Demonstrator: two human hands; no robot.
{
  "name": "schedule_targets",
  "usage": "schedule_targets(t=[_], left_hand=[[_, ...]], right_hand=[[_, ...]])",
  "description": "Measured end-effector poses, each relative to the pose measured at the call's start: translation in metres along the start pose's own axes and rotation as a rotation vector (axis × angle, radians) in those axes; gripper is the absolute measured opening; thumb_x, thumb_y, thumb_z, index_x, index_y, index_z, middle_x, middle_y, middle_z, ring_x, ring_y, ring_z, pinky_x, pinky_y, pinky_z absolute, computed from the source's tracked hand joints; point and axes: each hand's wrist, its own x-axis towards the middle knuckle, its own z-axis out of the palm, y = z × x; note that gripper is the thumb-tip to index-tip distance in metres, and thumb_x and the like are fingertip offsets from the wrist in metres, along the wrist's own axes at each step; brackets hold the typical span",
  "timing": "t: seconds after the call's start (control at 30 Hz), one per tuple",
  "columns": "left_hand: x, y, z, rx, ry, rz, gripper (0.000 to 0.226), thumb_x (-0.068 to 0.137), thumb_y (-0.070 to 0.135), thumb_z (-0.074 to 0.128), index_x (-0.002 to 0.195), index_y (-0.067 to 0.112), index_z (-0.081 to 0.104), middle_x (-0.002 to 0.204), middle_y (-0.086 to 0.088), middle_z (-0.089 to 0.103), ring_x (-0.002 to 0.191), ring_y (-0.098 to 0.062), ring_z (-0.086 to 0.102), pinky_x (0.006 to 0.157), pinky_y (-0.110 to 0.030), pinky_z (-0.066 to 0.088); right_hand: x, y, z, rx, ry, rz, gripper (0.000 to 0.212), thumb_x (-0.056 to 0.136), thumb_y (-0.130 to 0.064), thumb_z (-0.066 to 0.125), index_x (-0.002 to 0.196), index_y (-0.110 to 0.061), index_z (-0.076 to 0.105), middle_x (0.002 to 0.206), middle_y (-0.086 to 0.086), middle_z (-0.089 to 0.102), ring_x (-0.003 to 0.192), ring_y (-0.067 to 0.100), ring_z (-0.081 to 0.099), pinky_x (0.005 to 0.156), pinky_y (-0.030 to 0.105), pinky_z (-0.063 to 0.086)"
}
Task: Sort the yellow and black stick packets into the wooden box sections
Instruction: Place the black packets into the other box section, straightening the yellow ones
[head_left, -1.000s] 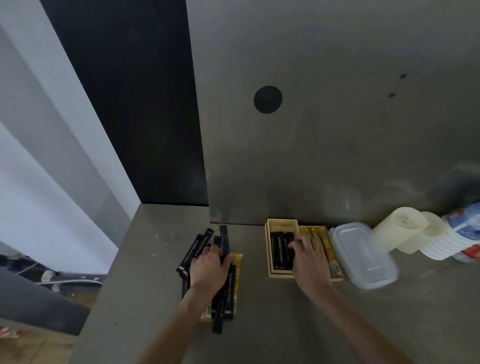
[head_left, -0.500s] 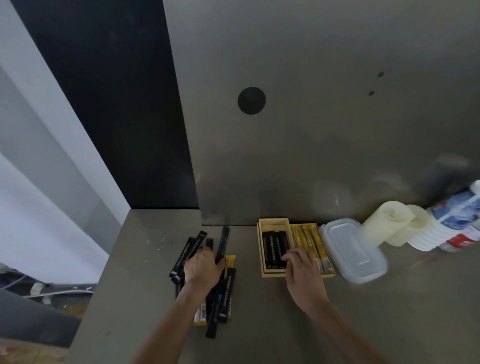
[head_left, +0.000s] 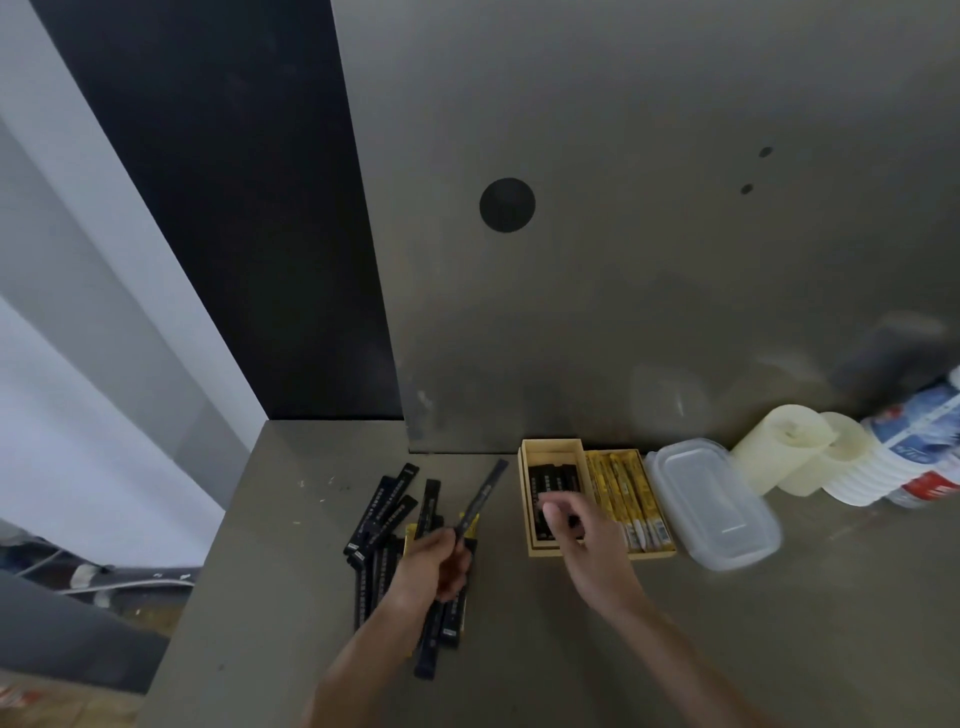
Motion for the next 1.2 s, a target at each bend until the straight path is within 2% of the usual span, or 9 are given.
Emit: schedule_targets(t=[0.1, 0.33, 0.4, 0.5, 0.57, 0.67, 0.87, 0.97, 1.2], left_hand=[[-0.005, -0.007, 0.001, -0.126, -0.163, -0.153, 0.033, 0.102, 0.022, 0.033, 0.073, 0.017, 0.047, 0.059, 0.001, 0.045, 0.043, -0.012, 0.035, 0.039, -0.02, 0.022], [-0.016, -0.007, 0.006, -0.065, -0.244, -0.352, 0.038, 0.101, 0.03, 0.026, 0.068, 0.02, 0.041, 0.055, 0.003, 0.039, 0.039, -0.012, 0.03, 0.037, -0.019, 0.019], [-0.019, -0.006, 0.007, 0.028, -0.226, -0.284, 0.049, 0.106, 0.037, 0.024, 0.069, 0.017, 0.048, 0.055, -0.002, 0.051, 0.039, -0.014, 0.037, 0.038, -0.02, 0.021], [-0.024, -0.007, 0.008, 0.214, -0.147, -0.007, 0.061, 0.107, 0.048, 0.025, 0.086, 0.006, 0.064, 0.072, -0.012, 0.07, 0.041, -0.015, 0.049, 0.037, -0.022, 0.029], [-0.026, -0.009, 0.009, 0.286, -0.15, 0.181, 0.048, 0.105, 0.043, 0.036, 0.096, 0.003, 0.061, 0.077, -0.009, 0.072, 0.045, -0.013, 0.052, 0.038, -0.022, 0.033], [-0.026, -0.007, 0.008, 0.373, -0.138, 0.306, 0.022, 0.102, 0.023, 0.053, 0.092, 0.005, 0.06, 0.076, -0.009, 0.072, 0.048, -0.015, 0.053, 0.043, -0.022, 0.038], [-0.026, -0.002, 0.004, 0.378, -0.13, 0.331, 0.006, 0.096, 0.013, 0.063, 0.096, 0.006, 0.063, 0.08, -0.011, 0.076, 0.05, -0.013, 0.056, 0.044, -0.015, 0.041], [-0.027, -0.002, 0.004, 0.356, -0.115, 0.33, 0.014, 0.092, 0.013, 0.068, 0.101, 0.003, 0.063, 0.083, -0.014, 0.076, 0.05, -0.012, 0.058, 0.044, -0.015, 0.043], [-0.024, -0.004, 0.009, 0.353, -0.033, 0.308, 0.012, 0.098, 0.018, 0.06, 0.099, 0.009, 0.067, 0.082, -0.01, 0.076, 0.054, -0.016, 0.059, 0.045, -0.017, 0.043]], right_hand=[[0.001, -0.02, 0.001, 0.42, -0.228, 0.22, 0.035, 0.099, -0.038, 0.054, 0.132, -0.028, 0.055, 0.113, -0.004, 0.074, 0.101, 0.011, 0.071, 0.082, 0.026, 0.057], [0.001, -0.024, -0.001, 0.591, -0.302, 0.263, 0.024, 0.096, -0.013, 0.064, 0.12, -0.015, 0.066, 0.111, 0.007, 0.073, 0.085, 0.017, 0.065, 0.075, 0.03, 0.053], [0.001, -0.022, -0.001, 0.616, -0.285, 0.292, 0.018, 0.094, -0.012, 0.066, 0.111, -0.009, 0.069, 0.105, 0.01, 0.074, 0.084, 0.02, 0.066, 0.076, 0.032, 0.055], [0.002, -0.02, 0.0, 0.567, -0.178, 0.333, 0.017, 0.091, -0.015, 0.071, 0.102, -0.003, 0.07, 0.091, 0.011, 0.074, 0.08, 0.021, 0.069, 0.075, 0.03, 0.059], [0.003, -0.019, 0.002, 0.54, -0.085, 0.366, 0.017, 0.09, -0.017, 0.072, 0.1, -0.003, 0.07, 0.09, 0.01, 0.076, 0.08, 0.022, 0.073, 0.073, 0.031, 0.062], [0.003, -0.016, 0.004, 0.547, -0.016, 0.398, 0.018, 0.09, -0.018, 0.072, 0.1, -0.003, 0.071, 0.088, 0.011, 0.078, 0.08, 0.023, 0.076, 0.07, 0.032, 0.063], [0.002, -0.014, 0.002, 0.664, 0.001, 0.476, 0.02, 0.089, -0.019, 0.073, 0.1, -0.003, 0.072, 0.089, 0.015, 0.078, 0.082, 0.024, 0.075, 0.073, 0.032, 0.062], [0.002, -0.013, 0.001, 0.709, 0.01, 0.503, 0.021, 0.088, -0.018, 0.074, 0.102, -0.002, 0.072, 0.09, 0.014, 0.078, 0.081, 0.023, 0.075, 0.072, 0.031, 0.062], [-0.004, -0.013, 0.006, 0.87, -0.051, 0.581, 0.031, 0.085, -0.017, 0.075, 0.108, 0.003, 0.069, 0.09, 0.012, 0.072, 0.08, 0.021, 0.07, 0.073, 0.031, 0.059]])
